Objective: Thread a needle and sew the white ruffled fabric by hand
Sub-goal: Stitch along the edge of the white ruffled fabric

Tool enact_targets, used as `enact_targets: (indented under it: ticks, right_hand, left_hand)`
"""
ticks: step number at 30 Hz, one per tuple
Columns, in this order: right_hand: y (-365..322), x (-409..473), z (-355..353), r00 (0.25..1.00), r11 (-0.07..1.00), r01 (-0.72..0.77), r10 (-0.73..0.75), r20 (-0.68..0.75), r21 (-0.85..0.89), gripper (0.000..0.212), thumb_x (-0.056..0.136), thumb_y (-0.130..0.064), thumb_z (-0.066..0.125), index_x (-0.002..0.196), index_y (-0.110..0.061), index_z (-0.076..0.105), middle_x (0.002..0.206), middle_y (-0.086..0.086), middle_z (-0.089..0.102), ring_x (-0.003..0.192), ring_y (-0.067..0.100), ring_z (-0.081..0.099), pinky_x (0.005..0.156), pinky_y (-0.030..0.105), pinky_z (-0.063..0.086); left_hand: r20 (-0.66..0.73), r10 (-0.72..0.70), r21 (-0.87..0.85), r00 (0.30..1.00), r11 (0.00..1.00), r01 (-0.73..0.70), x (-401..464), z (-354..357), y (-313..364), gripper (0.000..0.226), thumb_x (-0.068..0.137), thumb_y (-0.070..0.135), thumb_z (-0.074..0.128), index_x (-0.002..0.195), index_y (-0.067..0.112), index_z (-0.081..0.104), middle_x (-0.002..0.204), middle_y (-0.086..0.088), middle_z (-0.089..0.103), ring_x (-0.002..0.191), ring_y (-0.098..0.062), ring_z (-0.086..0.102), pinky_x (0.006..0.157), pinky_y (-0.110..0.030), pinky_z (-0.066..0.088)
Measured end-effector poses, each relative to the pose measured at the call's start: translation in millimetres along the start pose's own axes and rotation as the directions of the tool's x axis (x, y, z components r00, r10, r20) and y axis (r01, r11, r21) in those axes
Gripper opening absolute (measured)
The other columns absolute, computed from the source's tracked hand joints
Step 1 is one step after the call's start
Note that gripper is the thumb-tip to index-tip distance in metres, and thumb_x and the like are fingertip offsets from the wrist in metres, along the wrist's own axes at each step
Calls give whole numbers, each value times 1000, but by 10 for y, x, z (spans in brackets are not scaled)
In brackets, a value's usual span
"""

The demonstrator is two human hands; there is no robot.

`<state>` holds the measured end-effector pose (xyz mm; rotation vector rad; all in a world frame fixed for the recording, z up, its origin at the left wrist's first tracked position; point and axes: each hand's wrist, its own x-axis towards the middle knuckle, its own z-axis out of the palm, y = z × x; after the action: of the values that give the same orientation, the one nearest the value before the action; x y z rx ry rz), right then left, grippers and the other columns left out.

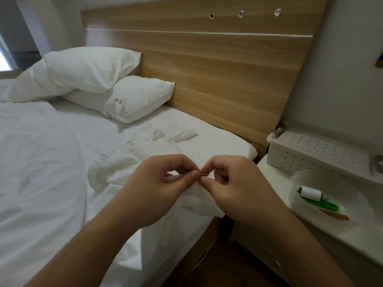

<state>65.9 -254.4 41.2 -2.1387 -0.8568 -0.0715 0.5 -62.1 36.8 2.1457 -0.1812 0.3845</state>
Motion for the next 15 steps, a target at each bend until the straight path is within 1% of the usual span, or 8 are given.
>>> enact_targets:
  ticks: [4,6,7,10,11,12,13,15]
  right_hand:
    - [38,14,1,996,1000,13,-15,-86,-18,10,93,-31,74,84,-28,74,58,-9,57,55,9,53,46,20,34]
    - [51,6,-23,993,1000,15,-16,-119,-8,12,93,-31,74,82,-27,72,58,-4,57,57,13,53,47,27,39]
    - [52,-5,-38,991,1000,21,-20,-135,10,13,93,-30,73,81,-26,72,58,-3,57,57,14,53,47,27,40]
    - [33,-30,-90,986,997,29,-18,-164,66,13,93,-27,72,81,-25,73,59,-3,58,57,13,54,48,20,41]
    - [10,-33,-117,988,996,21,-7,-152,92,13,93,-25,72,80,-24,73,59,-3,59,56,12,54,49,19,42]
    - [-15,-38,-145,994,992,0,14,-111,125,14,92,-23,73,78,-22,74,60,-2,61,55,11,54,50,19,43]
    - [-42,-45,-178,999,986,-35,41,-35,163,14,90,-22,73,77,-21,76,60,-2,63,54,10,54,52,20,44]
    - [-97,-54,-229,980,975,-121,87,180,187,19,92,-24,72,76,-21,80,57,-3,62,52,11,52,53,25,43]
  left_hand:
    - [-5,-19,-41,1000,999,19,2,-7,2,17,100,16,71,98,29,82,94,8,79,94,-15,77,86,-45,63]
    - [-14,-47,-63,999,997,46,-2,-13,1,21,100,13,71,100,32,82,97,8,79,94,-16,77,88,-46,64]
    - [-19,-59,-66,998,996,58,-5,-14,0,23,100,13,71,100,33,82,98,9,79,95,-15,78,89,-45,64]
    - [-56,-85,-74,995,994,81,2,-23,-10,25,100,9,70,101,31,82,98,9,80,95,-13,77,91,-42,63]
    - [-71,-89,-77,993,994,84,5,-21,-11,26,99,8,70,100,31,82,98,9,80,95,-12,77,91,-41,63]
    - [-88,-91,-78,992,993,84,6,-22,-10,26,99,8,71,100,32,81,98,9,80,96,-11,77,91,-40,63]
    - [-103,-88,-78,991,994,81,4,-20,-6,27,99,7,71,99,32,81,98,10,80,97,-11,76,91,-39,62]
    - [-122,-79,-77,989,995,70,-1,-16,-2,28,98,6,71,99,31,81,99,12,79,99,-8,75,92,-38,61]
